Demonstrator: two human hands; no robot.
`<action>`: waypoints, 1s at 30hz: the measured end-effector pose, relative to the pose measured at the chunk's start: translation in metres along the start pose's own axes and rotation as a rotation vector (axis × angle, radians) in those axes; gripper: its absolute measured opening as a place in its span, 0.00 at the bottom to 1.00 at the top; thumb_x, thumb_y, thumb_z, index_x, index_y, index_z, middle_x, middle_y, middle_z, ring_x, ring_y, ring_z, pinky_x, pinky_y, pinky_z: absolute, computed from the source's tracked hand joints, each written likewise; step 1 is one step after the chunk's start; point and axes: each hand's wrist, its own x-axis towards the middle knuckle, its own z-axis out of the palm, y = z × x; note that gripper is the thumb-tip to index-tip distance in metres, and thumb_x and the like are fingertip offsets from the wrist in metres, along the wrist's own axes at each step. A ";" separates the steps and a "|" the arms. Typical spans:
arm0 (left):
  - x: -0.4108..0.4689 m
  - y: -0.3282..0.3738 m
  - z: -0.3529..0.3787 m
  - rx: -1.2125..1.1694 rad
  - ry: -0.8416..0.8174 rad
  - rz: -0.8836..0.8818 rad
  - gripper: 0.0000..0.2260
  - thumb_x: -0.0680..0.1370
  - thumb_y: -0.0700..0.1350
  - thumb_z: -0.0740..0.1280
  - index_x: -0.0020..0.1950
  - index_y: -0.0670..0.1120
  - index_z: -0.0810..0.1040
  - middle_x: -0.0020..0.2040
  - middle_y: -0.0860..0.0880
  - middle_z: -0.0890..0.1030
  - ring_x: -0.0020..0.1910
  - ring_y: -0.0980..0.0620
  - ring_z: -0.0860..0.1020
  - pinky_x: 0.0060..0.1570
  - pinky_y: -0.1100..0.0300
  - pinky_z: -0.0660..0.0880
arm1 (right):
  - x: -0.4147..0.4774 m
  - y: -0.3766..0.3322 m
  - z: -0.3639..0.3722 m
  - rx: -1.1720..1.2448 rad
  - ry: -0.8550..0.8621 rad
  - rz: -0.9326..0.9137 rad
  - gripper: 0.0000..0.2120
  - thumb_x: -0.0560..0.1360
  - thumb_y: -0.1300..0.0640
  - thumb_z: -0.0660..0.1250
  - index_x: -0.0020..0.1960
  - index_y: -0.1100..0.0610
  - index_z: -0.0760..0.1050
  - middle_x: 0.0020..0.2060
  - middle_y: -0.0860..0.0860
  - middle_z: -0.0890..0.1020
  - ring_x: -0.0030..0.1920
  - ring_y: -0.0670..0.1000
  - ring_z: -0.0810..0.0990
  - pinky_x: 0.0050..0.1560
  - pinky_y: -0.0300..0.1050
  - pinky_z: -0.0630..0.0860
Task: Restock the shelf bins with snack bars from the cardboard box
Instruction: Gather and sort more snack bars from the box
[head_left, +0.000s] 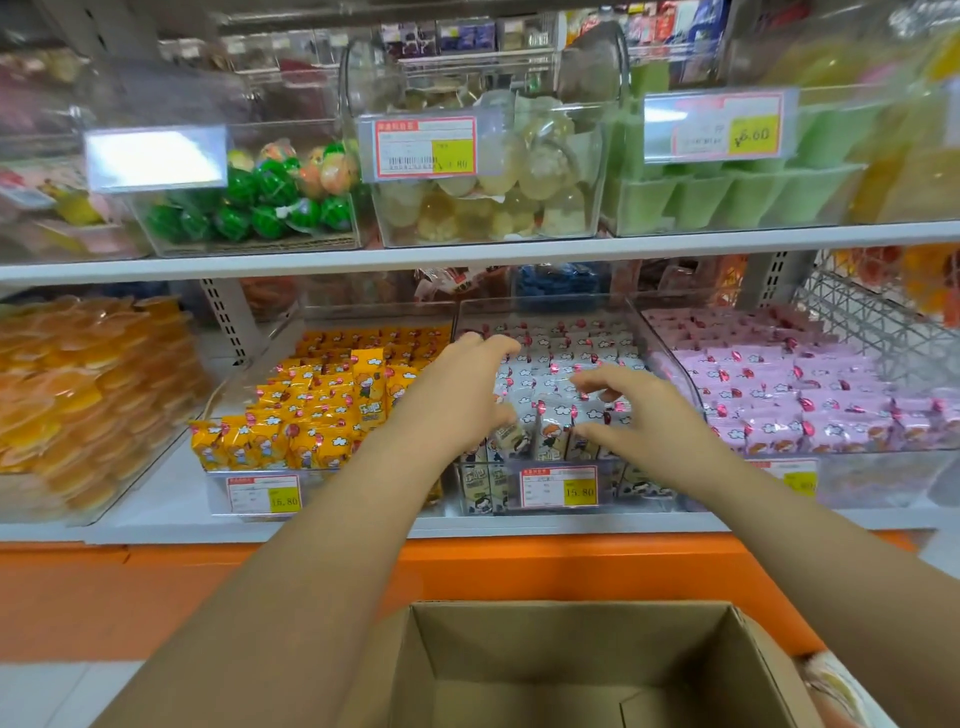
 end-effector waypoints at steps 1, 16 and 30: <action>0.002 0.000 0.000 -0.022 0.004 0.000 0.33 0.73 0.47 0.73 0.74 0.53 0.62 0.69 0.48 0.70 0.68 0.48 0.68 0.63 0.54 0.68 | -0.002 0.001 0.001 -0.010 0.009 -0.012 0.20 0.74 0.57 0.70 0.65 0.52 0.73 0.61 0.47 0.77 0.55 0.41 0.71 0.59 0.35 0.64; 0.010 -0.003 0.045 -0.159 -0.080 0.042 0.22 0.75 0.43 0.71 0.69 0.50 0.72 0.68 0.50 0.74 0.62 0.53 0.74 0.59 0.65 0.65 | -0.005 0.019 0.024 -0.141 0.085 -0.065 0.16 0.74 0.55 0.70 0.62 0.49 0.77 0.57 0.48 0.80 0.60 0.52 0.75 0.65 0.56 0.68; -0.037 -0.006 0.073 -0.053 0.080 0.108 0.31 0.80 0.48 0.63 0.78 0.55 0.50 0.78 0.54 0.54 0.76 0.55 0.52 0.75 0.52 0.55 | -0.042 0.019 0.036 -0.353 0.262 -0.208 0.26 0.67 0.63 0.76 0.64 0.54 0.76 0.61 0.52 0.79 0.66 0.59 0.72 0.69 0.60 0.55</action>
